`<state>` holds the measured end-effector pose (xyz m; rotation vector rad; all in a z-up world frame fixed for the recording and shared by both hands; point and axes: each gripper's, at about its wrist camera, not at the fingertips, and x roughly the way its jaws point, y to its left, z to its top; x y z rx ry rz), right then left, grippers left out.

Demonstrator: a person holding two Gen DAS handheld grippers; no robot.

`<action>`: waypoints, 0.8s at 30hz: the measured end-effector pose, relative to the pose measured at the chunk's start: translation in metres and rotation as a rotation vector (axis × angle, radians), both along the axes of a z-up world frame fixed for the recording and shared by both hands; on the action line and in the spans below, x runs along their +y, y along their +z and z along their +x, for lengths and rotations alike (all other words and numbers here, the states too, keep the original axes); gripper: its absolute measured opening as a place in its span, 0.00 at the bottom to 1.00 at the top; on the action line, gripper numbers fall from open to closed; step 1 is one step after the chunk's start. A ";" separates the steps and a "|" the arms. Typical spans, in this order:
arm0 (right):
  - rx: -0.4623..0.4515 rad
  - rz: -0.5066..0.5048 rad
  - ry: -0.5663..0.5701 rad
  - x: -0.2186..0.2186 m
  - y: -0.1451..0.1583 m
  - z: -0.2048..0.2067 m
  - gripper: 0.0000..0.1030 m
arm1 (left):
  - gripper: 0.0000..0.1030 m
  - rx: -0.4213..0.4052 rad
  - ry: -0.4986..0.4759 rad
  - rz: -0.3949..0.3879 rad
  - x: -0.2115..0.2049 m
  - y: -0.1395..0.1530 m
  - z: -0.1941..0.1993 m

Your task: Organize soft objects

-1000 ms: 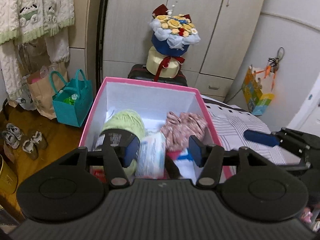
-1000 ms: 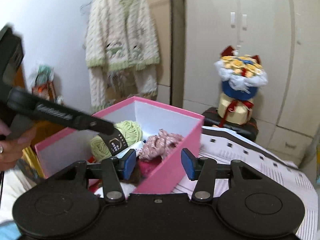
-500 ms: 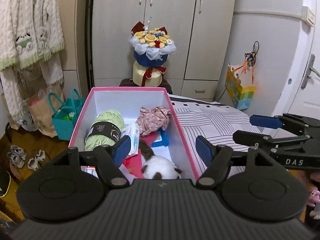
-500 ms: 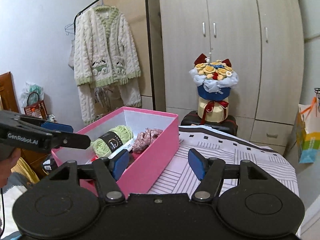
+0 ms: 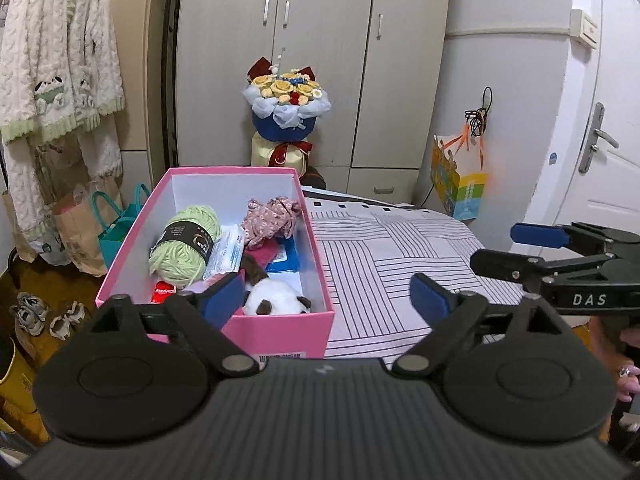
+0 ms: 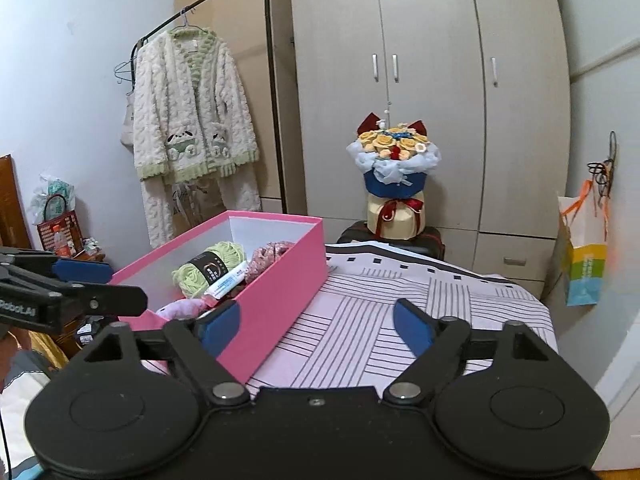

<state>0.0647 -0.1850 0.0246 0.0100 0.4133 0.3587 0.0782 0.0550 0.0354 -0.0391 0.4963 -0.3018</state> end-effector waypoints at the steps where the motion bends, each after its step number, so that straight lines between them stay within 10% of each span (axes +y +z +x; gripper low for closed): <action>1: 0.004 -0.002 -0.016 0.000 0.000 -0.002 0.92 | 0.98 -0.001 0.006 0.002 -0.001 0.000 -0.002; 9: 0.046 0.032 -0.248 -0.003 0.004 -0.016 1.00 | 1.00 0.044 0.141 0.088 -0.010 0.003 -0.007; 24: -0.015 -0.044 -0.373 0.006 0.000 -0.044 1.00 | 1.00 -0.045 0.072 0.076 -0.007 -0.006 -0.035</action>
